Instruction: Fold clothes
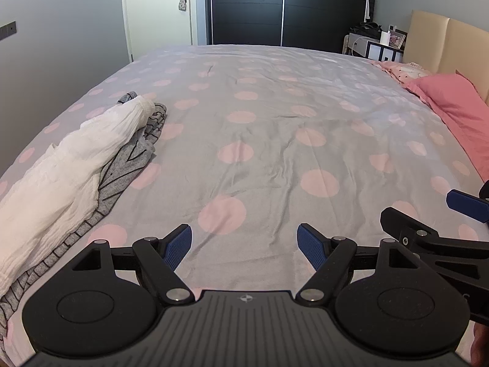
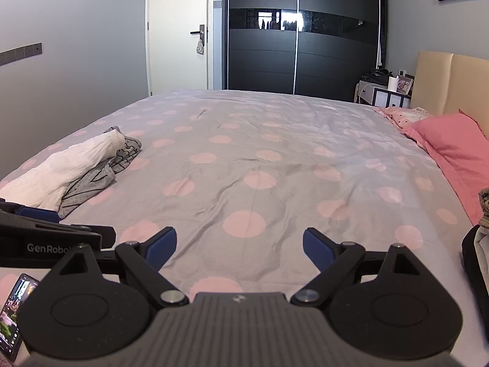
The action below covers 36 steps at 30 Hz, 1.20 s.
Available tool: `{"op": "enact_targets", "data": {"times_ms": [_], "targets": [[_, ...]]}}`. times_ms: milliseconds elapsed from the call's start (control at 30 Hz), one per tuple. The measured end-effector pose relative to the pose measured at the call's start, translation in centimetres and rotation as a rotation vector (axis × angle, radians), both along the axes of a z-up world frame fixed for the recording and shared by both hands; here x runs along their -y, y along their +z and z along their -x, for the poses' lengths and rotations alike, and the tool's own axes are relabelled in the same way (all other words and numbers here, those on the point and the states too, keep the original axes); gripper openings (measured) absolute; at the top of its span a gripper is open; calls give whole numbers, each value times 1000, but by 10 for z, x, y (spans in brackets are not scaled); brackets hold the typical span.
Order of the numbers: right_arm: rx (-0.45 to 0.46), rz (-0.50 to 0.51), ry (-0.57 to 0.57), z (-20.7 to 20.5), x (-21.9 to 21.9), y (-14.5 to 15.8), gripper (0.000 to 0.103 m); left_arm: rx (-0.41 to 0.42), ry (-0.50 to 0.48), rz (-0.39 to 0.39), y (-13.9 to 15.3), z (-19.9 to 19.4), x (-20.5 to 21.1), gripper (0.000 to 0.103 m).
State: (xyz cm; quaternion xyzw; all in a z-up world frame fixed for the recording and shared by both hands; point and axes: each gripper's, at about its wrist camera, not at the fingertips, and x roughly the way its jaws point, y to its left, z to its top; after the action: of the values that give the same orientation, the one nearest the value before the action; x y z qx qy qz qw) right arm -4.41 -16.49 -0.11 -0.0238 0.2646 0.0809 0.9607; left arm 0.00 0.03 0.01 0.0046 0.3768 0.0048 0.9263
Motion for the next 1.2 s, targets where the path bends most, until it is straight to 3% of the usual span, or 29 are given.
{"op": "enact_targets", "data": {"times_ms": [133, 233, 467, 1200], "targets": [[1, 2, -5, -1, -1, 0, 91, -3, 16, 41, -1, -1, -2, 75], [-10, -14, -13, -1, 3, -1, 91, 5, 42, 120, 0, 1, -14, 75], [-29, -24, -36, -2, 4, -2, 91, -3, 54, 157, 1, 1, -12, 73], [-26, -15, -29, -4, 2, -4, 91, 27, 67, 135, 6, 2, -12, 73]]}}
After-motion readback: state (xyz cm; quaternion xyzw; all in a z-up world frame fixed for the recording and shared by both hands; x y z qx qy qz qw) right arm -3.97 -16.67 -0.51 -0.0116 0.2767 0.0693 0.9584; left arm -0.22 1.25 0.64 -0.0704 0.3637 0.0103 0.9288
